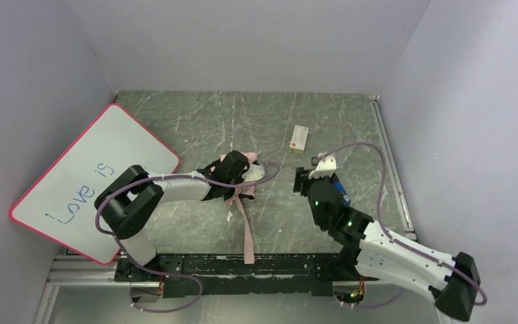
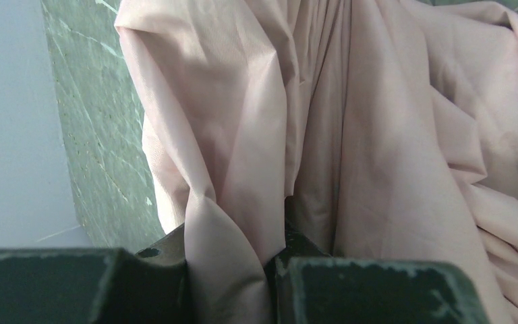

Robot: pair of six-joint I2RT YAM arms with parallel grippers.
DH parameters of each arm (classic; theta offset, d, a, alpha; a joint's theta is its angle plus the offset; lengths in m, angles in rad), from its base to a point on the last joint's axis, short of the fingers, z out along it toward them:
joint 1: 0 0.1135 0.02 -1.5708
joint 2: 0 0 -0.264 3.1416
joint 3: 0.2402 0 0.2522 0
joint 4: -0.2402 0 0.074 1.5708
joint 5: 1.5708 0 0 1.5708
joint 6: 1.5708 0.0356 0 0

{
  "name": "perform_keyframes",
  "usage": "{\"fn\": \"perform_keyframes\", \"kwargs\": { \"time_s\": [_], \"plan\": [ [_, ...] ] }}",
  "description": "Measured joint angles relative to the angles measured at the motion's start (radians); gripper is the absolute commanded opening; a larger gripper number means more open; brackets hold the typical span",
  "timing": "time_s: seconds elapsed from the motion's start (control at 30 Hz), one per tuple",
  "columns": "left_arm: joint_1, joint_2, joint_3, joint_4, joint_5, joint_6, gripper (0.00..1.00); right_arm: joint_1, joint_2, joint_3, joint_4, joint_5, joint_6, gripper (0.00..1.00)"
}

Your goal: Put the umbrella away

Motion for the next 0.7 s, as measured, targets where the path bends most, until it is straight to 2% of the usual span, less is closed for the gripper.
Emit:
{"fn": "perform_keyframes", "kwargs": {
  "time_s": [0.1, 0.2, 0.3, 0.47, 0.57, 0.7],
  "plan": [
    [0.000, 0.000, 0.000, 0.000, 0.001, 0.000, 0.05, -0.243, 0.069, 0.003, 0.025, -0.177, 0.047, 0.65],
    [-0.004, 0.000, 0.000, 0.000, 0.006, 0.004, 0.05, -0.507, 0.214, 0.035, 0.084, -0.412, 0.087, 0.67],
    [-0.014, 0.000, -0.002, 0.001, 0.011, 0.013, 0.05, -0.679, 0.379, 0.095, 0.155, -0.655, 0.107, 0.68],
    [-0.043, 0.008, -0.003, 0.009, 0.011, 0.037, 0.05, -0.733, 0.599, 0.246, 0.251, -0.949, 0.050, 0.69],
    [-0.061, 0.019, -0.003, 0.029, 0.009, 0.058, 0.05, -0.734, 0.717, 0.355, 0.272, -1.167, -0.052, 0.72],
    [-0.093, 0.040, -0.003, 0.072, -0.002, 0.098, 0.05, -0.735, 0.846, 0.479, 0.235, -1.371, -0.195, 0.78]
  ]
}}
